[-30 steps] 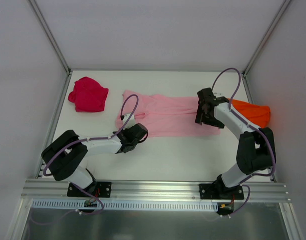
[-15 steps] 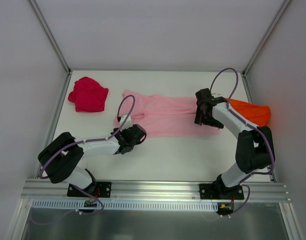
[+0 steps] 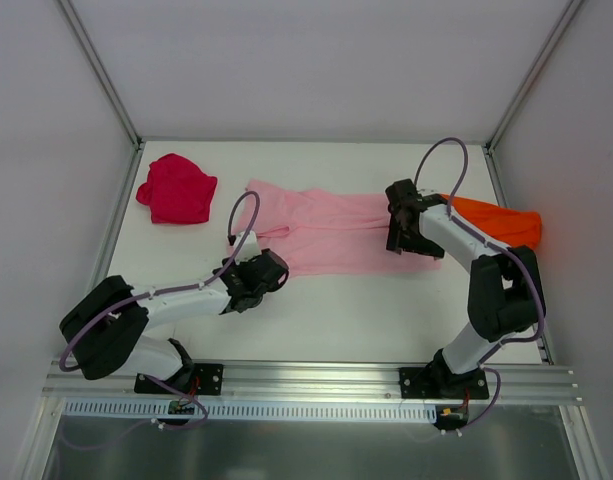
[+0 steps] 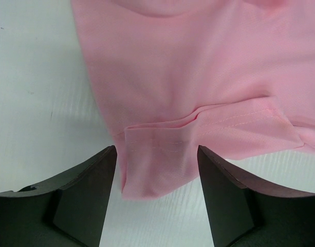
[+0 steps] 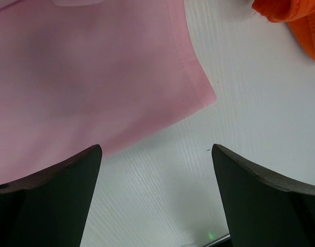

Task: Fold and stack the t-shirts
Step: Grap the side of the flattened tshirt closest away from the robot with both arms

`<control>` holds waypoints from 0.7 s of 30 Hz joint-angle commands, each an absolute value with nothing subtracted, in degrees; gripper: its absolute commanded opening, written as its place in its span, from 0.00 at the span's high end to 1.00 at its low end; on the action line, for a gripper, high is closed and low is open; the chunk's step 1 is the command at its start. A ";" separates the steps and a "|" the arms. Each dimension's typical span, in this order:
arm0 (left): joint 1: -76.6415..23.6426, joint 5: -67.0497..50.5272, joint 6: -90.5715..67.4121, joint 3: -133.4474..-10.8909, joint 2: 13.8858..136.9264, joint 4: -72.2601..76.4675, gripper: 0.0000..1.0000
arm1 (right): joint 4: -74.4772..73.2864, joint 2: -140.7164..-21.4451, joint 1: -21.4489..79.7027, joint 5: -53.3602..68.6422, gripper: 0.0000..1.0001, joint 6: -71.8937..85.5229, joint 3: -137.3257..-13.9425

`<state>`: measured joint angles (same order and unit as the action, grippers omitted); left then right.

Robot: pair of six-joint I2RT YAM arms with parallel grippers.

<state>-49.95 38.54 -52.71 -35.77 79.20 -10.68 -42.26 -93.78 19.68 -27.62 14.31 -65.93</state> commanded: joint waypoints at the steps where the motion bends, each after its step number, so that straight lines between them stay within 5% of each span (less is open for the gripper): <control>1: -50.54 41.13 -53.53 -35.16 77.61 -10.81 0.35 | -42.28 -94.22 20.30 -28.91 0.06 14.41 -67.94; 21: -50.62 39.73 -51.24 -32.26 77.61 -3.43 0.35 | -41.92 -94.30 20.57 -29.00 0.06 13.71 -67.94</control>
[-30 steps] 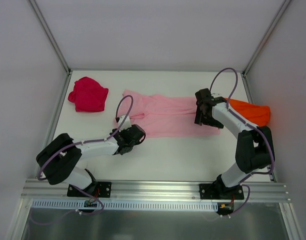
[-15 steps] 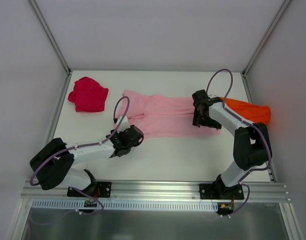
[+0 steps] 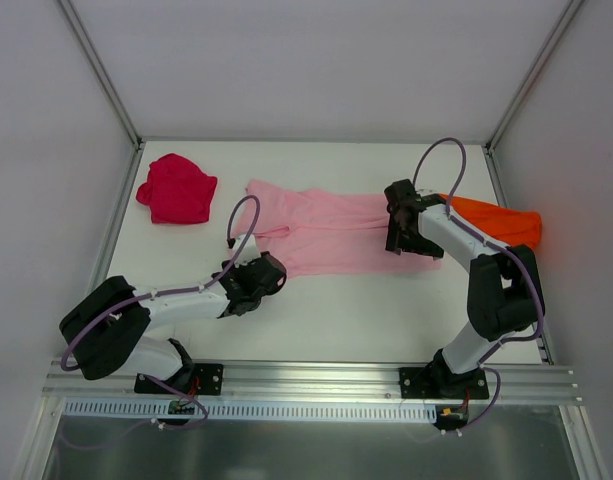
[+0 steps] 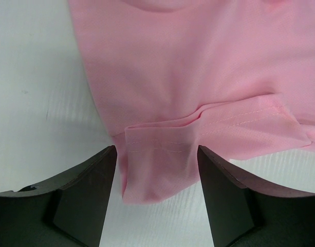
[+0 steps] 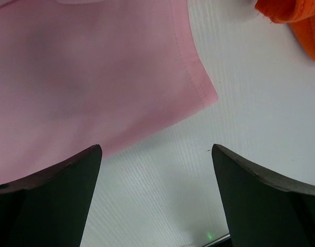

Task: Fold and stack the t-shirts
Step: Grap the side of the flattened tshirt closest away from the robot with both arms

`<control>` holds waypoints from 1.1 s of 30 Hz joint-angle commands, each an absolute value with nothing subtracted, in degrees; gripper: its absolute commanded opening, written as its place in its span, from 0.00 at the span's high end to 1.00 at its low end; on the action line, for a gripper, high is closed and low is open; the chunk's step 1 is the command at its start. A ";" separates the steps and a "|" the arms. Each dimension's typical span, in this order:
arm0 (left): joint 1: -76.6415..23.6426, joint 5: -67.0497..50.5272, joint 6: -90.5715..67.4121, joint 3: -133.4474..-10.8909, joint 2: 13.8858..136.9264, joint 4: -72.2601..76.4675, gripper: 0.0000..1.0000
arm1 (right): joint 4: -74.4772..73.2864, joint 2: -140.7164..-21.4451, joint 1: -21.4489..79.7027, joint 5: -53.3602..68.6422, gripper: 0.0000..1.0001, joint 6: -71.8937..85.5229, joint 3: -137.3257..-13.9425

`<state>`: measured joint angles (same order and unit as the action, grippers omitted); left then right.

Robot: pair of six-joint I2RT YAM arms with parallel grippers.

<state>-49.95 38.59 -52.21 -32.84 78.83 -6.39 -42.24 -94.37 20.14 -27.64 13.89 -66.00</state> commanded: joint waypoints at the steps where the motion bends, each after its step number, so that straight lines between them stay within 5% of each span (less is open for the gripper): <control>1: -50.62 39.73 -51.15 -32.26 77.52 -3.43 0.35 | -41.84 -94.48 20.48 -28.92 0.06 13.71 -68.03; 14: -50.62 38.67 -49.75 -30.76 80.51 3.16 0.35 | -41.84 -94.22 20.83 -29.36 0.06 13.45 -67.85; 21: -50.62 38.76 -49.57 -29.97 78.58 3.25 0.44 | -43.24 -94.57 19.96 -29.46 0.05 15.64 -68.03; 31: -50.62 39.37 -49.75 -27.78 74.97 2.64 0.44 | -34.18 -96.85 6.34 -12.12 0.08 16.70 -61.87; 33: -50.54 39.46 -49.57 -27.25 74.36 2.99 0.53 | -35.94 -97.82 5.98 -16.76 0.08 16.09 -62.84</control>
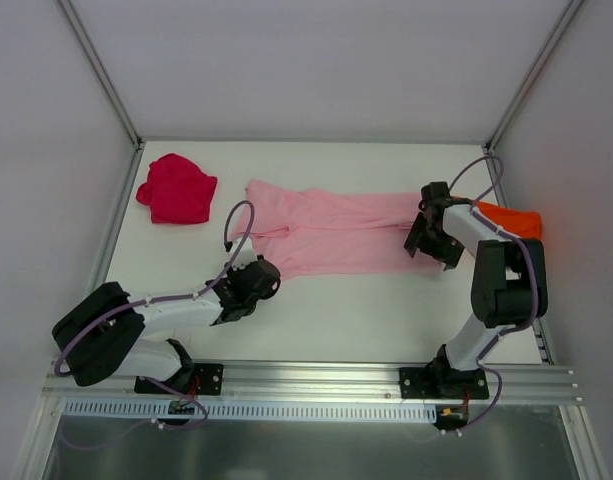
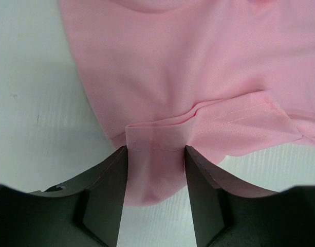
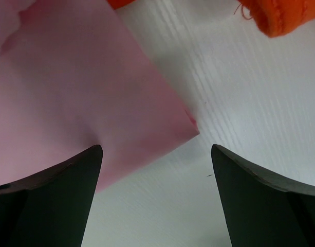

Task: Fold and stack the t-shirts
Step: Grap the side of the flattened tshirt closest away from the robot with both arms

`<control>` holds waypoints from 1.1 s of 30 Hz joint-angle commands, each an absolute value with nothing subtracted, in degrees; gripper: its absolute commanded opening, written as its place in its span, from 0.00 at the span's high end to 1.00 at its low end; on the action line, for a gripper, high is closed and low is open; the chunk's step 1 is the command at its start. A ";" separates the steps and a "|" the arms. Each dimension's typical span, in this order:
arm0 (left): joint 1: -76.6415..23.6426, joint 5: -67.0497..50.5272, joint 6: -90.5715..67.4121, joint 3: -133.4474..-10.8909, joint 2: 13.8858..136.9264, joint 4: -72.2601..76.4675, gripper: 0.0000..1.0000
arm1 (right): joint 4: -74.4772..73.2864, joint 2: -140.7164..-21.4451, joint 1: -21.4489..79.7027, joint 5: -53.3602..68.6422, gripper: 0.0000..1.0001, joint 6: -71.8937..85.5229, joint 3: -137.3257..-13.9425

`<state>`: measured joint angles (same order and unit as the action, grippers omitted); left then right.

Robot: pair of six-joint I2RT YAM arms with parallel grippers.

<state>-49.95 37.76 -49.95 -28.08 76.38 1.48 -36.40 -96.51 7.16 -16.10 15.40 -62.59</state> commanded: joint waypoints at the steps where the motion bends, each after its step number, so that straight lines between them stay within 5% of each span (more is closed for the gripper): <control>1: -50.62 39.72 -49.48 -27.25 74.44 2.99 0.55 | -35.95 -98.17 5.45 -16.79 0.08 16.00 -62.93; 13: -50.62 39.64 -48.78 -27.77 75.76 4.04 0.55 | -39.11 -94.13 5.36 -24.34 0.07 16.52 -62.66; 23: -50.62 40.08 -48.96 -27.25 75.67 4.13 0.91 | -36.22 -95.62 3.25 -16.90 0.07 16.26 -61.62; 33: -50.62 40.34 -49.13 -27.25 75.67 4.04 1.00 | -31.82 -95.36 2.37 -3.88 0.18 14.50 -59.86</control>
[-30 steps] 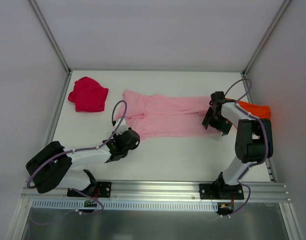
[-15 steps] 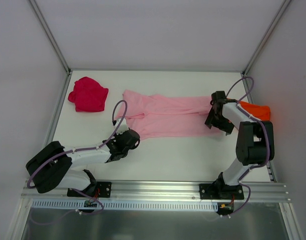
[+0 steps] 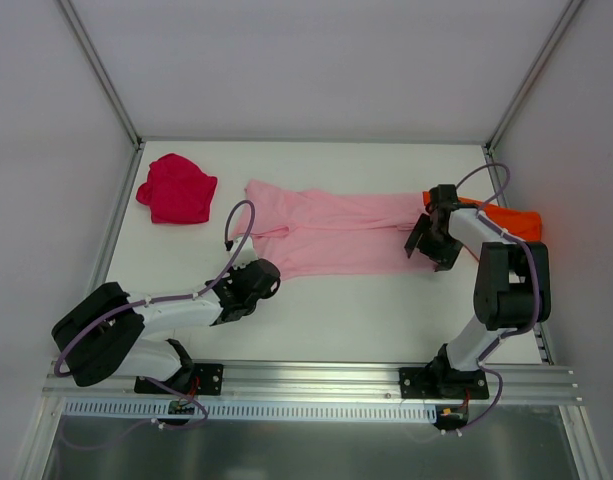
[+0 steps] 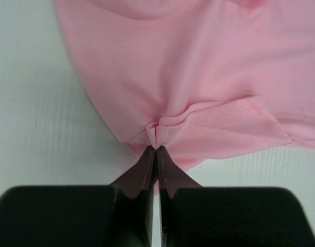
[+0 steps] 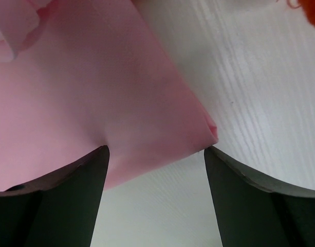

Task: Fold and stack the t-shirts
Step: Grap the side of the flattened tshirt closest away from the robot with both arms

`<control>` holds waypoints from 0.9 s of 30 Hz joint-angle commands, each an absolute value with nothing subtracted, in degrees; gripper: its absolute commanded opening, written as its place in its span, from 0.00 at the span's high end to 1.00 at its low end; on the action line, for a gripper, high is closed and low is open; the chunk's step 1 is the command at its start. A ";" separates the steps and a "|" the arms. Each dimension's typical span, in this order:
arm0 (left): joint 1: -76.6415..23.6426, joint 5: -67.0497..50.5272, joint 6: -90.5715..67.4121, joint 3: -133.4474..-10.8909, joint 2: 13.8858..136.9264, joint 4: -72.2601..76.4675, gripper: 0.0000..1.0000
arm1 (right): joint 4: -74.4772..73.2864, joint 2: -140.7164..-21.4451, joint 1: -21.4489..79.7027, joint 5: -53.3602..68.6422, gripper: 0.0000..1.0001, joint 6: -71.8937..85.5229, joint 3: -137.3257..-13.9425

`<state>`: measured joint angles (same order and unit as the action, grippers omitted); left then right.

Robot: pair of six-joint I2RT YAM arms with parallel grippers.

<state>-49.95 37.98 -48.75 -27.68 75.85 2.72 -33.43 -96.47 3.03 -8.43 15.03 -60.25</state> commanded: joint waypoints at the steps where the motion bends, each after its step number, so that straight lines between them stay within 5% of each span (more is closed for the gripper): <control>1: -50.54 40.34 -49.04 -27.33 75.59 4.13 1.00 | -31.38 -95.36 2.29 -2.82 0.22 14.33 -59.51; 9: -50.62 40.78 -48.78 -27.42 75.06 3.78 1.00 | -31.38 -95.19 2.11 -2.81 0.32 14.15 -58.98; 27: -50.54 40.43 -49.04 -26.90 72.33 2.99 1.00 | -37.18 -88.42 3.43 -16.79 0.23 16.08 -55.55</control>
<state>-49.95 38.06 -48.75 -27.46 73.43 2.33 -35.14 -89.76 2.85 -12.25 14.85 -55.86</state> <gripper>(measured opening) 0.011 0.767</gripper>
